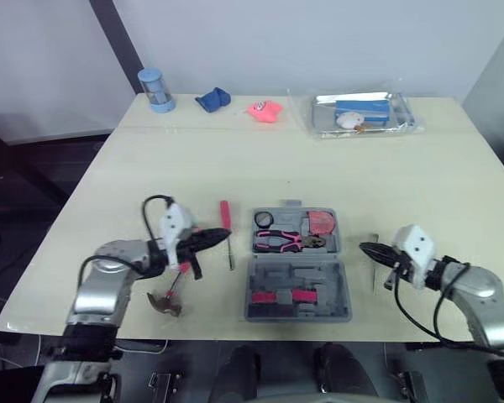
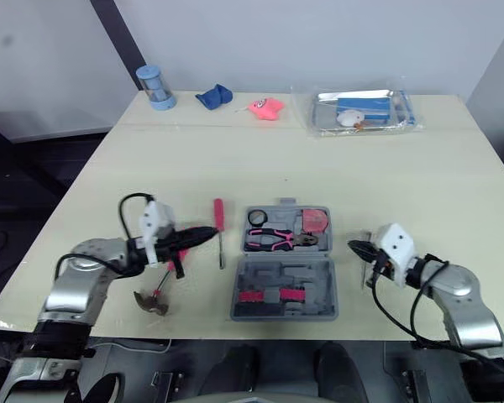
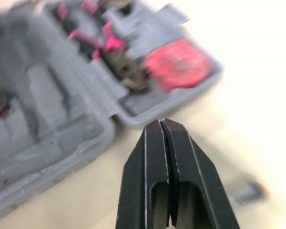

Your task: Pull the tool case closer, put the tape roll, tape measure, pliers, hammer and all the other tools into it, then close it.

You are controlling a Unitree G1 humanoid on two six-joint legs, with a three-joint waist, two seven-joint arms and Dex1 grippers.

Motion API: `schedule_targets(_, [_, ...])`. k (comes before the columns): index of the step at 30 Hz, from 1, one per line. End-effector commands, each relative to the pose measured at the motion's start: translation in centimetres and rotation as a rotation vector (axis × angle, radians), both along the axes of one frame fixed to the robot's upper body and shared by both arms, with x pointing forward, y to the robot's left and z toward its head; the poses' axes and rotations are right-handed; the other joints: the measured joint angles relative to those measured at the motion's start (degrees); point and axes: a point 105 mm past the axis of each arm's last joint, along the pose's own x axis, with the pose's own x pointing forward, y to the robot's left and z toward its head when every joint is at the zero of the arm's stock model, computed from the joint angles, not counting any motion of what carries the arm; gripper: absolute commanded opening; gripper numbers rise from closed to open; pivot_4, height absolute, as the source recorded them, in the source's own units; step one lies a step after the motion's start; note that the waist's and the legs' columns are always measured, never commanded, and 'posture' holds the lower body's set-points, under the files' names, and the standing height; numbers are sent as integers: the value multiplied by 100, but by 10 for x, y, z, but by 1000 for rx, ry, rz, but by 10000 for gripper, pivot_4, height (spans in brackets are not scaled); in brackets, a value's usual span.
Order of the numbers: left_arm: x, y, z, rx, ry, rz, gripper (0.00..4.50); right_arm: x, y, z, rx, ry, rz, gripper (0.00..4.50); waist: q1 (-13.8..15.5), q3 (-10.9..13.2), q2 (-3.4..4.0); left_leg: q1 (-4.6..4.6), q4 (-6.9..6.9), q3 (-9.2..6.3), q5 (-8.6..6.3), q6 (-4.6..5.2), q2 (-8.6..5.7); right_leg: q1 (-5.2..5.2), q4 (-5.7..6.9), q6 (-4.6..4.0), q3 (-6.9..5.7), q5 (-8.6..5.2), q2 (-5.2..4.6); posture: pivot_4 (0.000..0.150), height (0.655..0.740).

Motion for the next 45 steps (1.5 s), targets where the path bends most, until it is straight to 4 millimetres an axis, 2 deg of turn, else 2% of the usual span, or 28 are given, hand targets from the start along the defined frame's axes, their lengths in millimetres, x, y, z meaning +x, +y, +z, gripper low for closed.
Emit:
schedule_targets(1, [-8, 34, 16, -59, -57, 128, 347, -10, -22, 23, 109, -97, -81, 0, -2, 0, 0, 0, 0, 0, 0, 0, 0, 0, 0, 0, 0, 0, 0, 1500, 7400])
schedule_targets(3, [-16, 56, 14, -80, -56, 209, 347, -17, -40, 24, 130, -96, -144, 0, -4, 0, 1, 1, -2, 1, 0, 0, 0, 0, -1, 0, 1, 0, 0, 1500, 7400])
schedule_targets(6, [-27, 88, 10, -95, -55, 345, 9039, -26, -69, 22, 159, -76, -255, 0, 4, 0, 1, 2, -4, 3, 0, 0, 0, 1, -2, -1, 2, 0, -2, 1500, 7400])
schedule_targets(9, [-44, 126, 2, -112, -44, 505, 22200, -40, -101, 18, 178, -69, -368, 8000, 6, 0, 1, 4, -3, 5, 0, 0, 0, 3, -2, -1, 2, -1, -2, 1500, 7400])
schedule_targets(13, [-69, 171, -10, -135, -24, 693, 43008, -57, -136, 12, 211, -54, -497, 28811, 3, 0, 1, 5, -8, 7, -1, 1, 0, 2, -7, -1, 3, -1, -2, 1500, 7400])
schedule_targets(14, [-75, 180, -14, -135, -14, 727, 45000, -61, -144, 10, 218, -52, -530, 33521, 2, 0, 1, 6, -9, 8, -1, 1, 0, 2, -7, -1, 4, -1, -2, 1500, 7400])
schedule_targets(16, [-89, 198, -25, -124, 14, 801, 45000, -71, -163, 5, 238, -38, -601, 43503, 1, -1, 1, 8, -10, 11, -1, 1, 0, 3, -7, -1, 7, -1, -2, 1500, 7400])
schedule_targets(19, [-106, 216, -38, -116, 48, 880, 45000, -87, -189, -7, 241, -13, -700, 44708, -1, -2, -1, 11, -12, 15, -1, 1, 0, 3, -7, -1, 10, -2, -2, 1500, 7400])
schedule_targets(23, [-119, 228, -48, -111, 72, 921, 45000, -102, -204, -23, 231, 27, -753, 44708, 1, -4, -3, 13, -19, 17, -1, 1, 0, 3, -10, -2, 11, -2, -2, 1500, 7400])
schedule_targets(27, [-118, 228, -51, -105, 69, 907, 45000, -103, -204, -27, 220, 28, -747, 44708, -4, -8, 3, 18, -22, 22, -1, 1, 0, 3, -9, -1, 17, -2, -2, 1500, 7400])
schedule_targets(31, [-106, 218, -43, -112, 24, 837, 45000, -94, -192, -26, 208, 23, -702, 44708, -3, -10, 3, 19, -22, 23, 0, 0, 1, 3, -8, -1, 18, -2, -1, 1500, 7400])
schedule_targets(34, [-91, 205, -32, -120, -27, 755, 45000, -82, -175, -25, 206, 13, -665, 44708, -2, -11, 3, 19, -23, 23, 0, 0, 1, 3, -7, -1, 19, -2, -1, 1500, 7400])
schedule_targets(40, [-62, 145, -3, -131, -117, 440, 45000, -58, -112, -22, 251, 7, -564, 44708, 2, -11, 4, 17, -24, 21, 0, 0, 2, 2, -7, -1, 19, -2, -2, 1500, 7400])
schedule_targets(43, [-57, 125, 4, -119, -126, 330, 45000, -48, -88, -17, 268, 2, -547, 44708, -3, -10, 9, 17, -24, 21, 0, -1, 2, 2, -6, -1, 20, -2, -2, 1500, 7400])
schedule_targets(45, [-56, 105, 7, -96, -128, 210, 45000, -41, -70, -16, 262, 1, -539, 44708, -3, -10, 9, 17, -24, 25, 0, -1, 2, 1, -7, -1, 25, -2, -2, 1500, 7400])
